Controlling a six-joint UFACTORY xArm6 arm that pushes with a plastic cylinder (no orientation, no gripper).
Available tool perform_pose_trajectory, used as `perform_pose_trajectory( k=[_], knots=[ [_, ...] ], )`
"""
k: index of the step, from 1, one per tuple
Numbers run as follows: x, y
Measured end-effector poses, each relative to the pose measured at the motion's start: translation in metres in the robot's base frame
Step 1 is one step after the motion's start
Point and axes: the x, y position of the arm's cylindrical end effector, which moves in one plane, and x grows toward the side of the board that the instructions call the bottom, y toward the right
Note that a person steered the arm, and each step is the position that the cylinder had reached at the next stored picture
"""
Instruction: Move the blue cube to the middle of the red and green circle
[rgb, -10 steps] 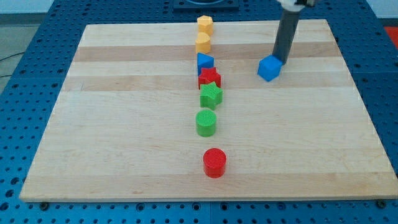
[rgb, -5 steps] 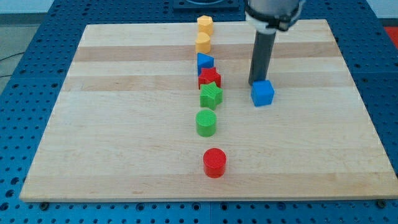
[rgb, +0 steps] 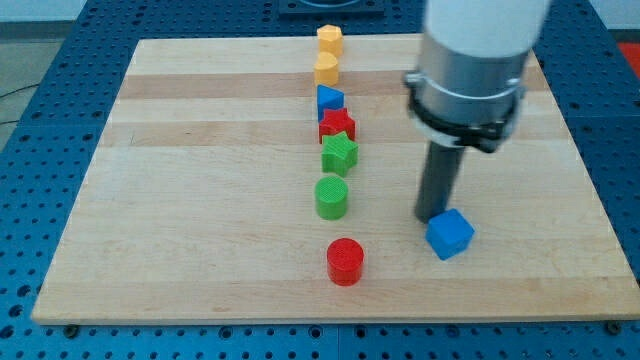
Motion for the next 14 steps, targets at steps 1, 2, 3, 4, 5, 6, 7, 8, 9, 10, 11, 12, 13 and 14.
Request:
perform_pose_trajectory(
  k=[1, 2, 3, 4, 5, 6, 7, 8, 9, 10, 11, 12, 13, 14],
  knots=[
    [-0.005, 0.029],
    [0.036, 0.072],
    [0.039, 0.059],
    [0.009, 0.007],
    [0.018, -0.012],
    [0.041, 0.044],
    [0.070, 0.022],
    [0.048, -0.007],
    [0.030, -0.021],
    [0.027, -0.039],
    [0.045, -0.042],
    [0.048, -0.055],
    [0.042, -0.072],
    [0.036, -0.066]
  ],
)
